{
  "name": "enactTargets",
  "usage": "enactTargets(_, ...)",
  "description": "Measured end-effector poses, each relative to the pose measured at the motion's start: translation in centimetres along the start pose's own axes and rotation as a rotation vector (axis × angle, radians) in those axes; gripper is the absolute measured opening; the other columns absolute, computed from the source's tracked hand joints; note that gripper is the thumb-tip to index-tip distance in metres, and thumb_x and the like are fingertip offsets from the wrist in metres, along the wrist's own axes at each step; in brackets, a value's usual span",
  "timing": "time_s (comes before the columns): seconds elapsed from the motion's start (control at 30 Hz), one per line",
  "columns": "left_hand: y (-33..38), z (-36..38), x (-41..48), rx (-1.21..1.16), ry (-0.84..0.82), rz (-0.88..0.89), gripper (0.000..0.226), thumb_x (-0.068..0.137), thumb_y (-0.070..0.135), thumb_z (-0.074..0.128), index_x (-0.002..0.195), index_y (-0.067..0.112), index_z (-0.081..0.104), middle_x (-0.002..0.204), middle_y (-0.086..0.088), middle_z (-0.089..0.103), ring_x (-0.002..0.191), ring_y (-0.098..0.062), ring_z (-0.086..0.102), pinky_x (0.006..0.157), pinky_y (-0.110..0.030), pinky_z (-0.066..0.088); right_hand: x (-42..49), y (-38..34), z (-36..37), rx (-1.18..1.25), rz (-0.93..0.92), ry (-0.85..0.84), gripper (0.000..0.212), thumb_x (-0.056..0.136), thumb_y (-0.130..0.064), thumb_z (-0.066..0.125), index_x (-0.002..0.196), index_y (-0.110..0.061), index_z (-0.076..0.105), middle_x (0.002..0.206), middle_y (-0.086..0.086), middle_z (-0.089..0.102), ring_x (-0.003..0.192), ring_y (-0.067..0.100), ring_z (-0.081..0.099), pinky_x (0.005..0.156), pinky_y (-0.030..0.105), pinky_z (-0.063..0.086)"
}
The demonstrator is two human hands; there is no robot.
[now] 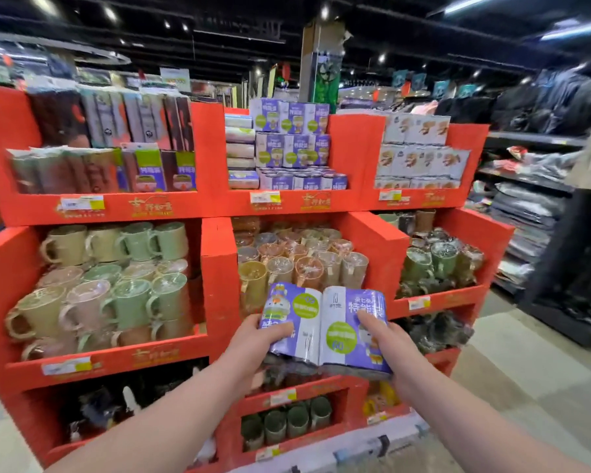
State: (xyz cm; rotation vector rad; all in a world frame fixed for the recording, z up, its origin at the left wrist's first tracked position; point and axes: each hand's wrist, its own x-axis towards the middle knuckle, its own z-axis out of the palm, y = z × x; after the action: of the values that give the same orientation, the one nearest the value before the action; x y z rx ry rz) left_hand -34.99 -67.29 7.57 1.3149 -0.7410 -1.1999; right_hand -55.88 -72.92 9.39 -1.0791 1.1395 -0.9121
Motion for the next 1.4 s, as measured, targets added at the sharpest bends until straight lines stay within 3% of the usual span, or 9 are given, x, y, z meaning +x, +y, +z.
enactTargets(0.1, 0.9, 2.3, 2.2, 0.044, -0.020, 0.002, 0.066, 0.056, 0.029, 0.082, 0.114, 0.008, 0.059, 0.095, -0.009, 0.074, 0.072, -0.022, 0.069, 0.061, -0.032, 0.054, 2.2, -0.7, -2.0, 0.034, 0.002, 0.025, 0.041, 0.086, -0.040, 0.067, 0.115, -0.012, 0.059, 0.100, 0.008, 0.072, 0.078, 0.023, 0.069, 0.056, 0.028, 0.054)
enactTargets(0.23, 1.5, 5.1, 6.6, 0.052, -0.052, 0.001, 0.068, 0.054, 0.032, 0.082, 0.115, 0.010, 0.059, 0.095, -0.009, 0.075, 0.079, -0.027, 0.069, 0.069, -0.037, 0.053, 5.2, -2.0, -4.3, 0.059, -0.007, 0.056, 0.024, 0.090, -0.038, 0.063, 0.099, -0.016, 0.064, 0.084, 0.003, 0.070, 0.068, 0.019, 0.065, 0.059, 0.029, 0.054)
enactTargets(0.37, 2.4, 8.3, 11.8, 0.062, -0.136, 0.017, 0.030, 0.083, 0.015, 0.071, 0.110, 0.013, 0.059, 0.087, -0.004, 0.075, 0.065, -0.018, 0.069, 0.053, -0.026, 0.051, 9.2, -3.9, -6.7, 0.073, -0.046, 0.124, 0.022, 0.090, -0.038, 0.062, 0.096, -0.018, 0.066, 0.067, -0.004, 0.071, 0.052, 0.012, 0.066, 0.047, 0.023, 0.050)
enactTargets(0.67, 8.8, 11.5, 25.4, 0.081, -0.234, 0.093, 0.025, 0.086, 0.009, 0.066, 0.110, 0.006, 0.058, 0.091, -0.009, 0.071, 0.061, -0.016, 0.065, 0.044, -0.020, 0.046, 21.0, -10.5, -6.6, 0.079, -0.150, 0.203, 0.054, 0.075, -0.046, 0.072, 0.118, -0.014, 0.063, 0.105, 0.013, 0.072, 0.085, 0.031, 0.071, 0.059, 0.033, 0.056)
enactTargets(0.8, 10.5, 11.2, 30.2, 0.071, -0.242, 0.104, 0.035, 0.085, 0.012, 0.068, 0.118, 0.003, 0.058, 0.102, -0.016, 0.073, 0.073, -0.026, 0.069, 0.051, -0.027, 0.052, 25.4, -12.1, -5.4, 0.103, -0.158, 0.214, 0.036, 0.087, -0.037, 0.066, 0.114, -0.012, 0.064, 0.101, 0.011, 0.072, 0.067, 0.023, 0.069, 0.053, 0.029, 0.055)
enactTargets(1.0, 11.7, 9.0, 34.7, 0.040, -0.158, 0.105, 0.045, 0.079, 0.019, 0.074, 0.118, 0.004, 0.058, 0.103, -0.013, 0.073, 0.082, -0.028, 0.071, 0.062, -0.033, 0.055, 31.5, -14.0, -2.8, 0.059, -0.114, 0.164, 0.032, 0.090, -0.035, 0.064, 0.110, -0.010, 0.064, 0.087, 0.008, 0.067, 0.052, 0.015, 0.063, 0.045, 0.023, 0.049)
enactTargets(1.13, 13.9, 6.2, 36.9, -0.011, -0.030, 0.144, 0.050, 0.071, 0.018, 0.078, 0.116, 0.005, 0.060, 0.102, -0.015, 0.073, 0.092, -0.035, 0.070, 0.082, -0.051, 0.056, 36.7, -17.1, 1.0, 0.003, -0.146, 0.055, 0.032, 0.090, -0.033, 0.064, 0.109, -0.007, 0.064, 0.089, 0.013, 0.070, 0.056, 0.019, 0.065, 0.048, 0.026, 0.054)
enactTargets(1.23, 15.8, 4.1, 38.1, -0.038, 0.097, 0.203, 0.029, 0.082, 0.006, 0.069, 0.110, 0.004, 0.062, 0.093, -0.013, 0.074, 0.078, -0.027, 0.071, 0.066, -0.033, 0.056, 40.7, -20.1, 3.9, -0.064, -0.236, -0.052, 0.031, 0.090, -0.032, 0.064, 0.106, -0.006, 0.065, 0.090, 0.013, 0.073, 0.061, 0.019, 0.067, 0.050, 0.025, 0.055)
enactTargets(1.4, 19.3, 2.8, 39.8, -0.103, 0.246, 0.317, 0.027, 0.085, 0.003, 0.063, 0.111, 0.005, 0.062, 0.094, -0.012, 0.075, 0.073, -0.021, 0.072, 0.061, -0.028, 0.055, 47.2, -26.9, 6.9, -0.208, -0.473, -0.159, 0.027, 0.090, -0.030, 0.065, 0.100, -0.005, 0.064, 0.087, 0.013, 0.070, 0.064, 0.021, 0.063, 0.052, 0.025, 0.053)
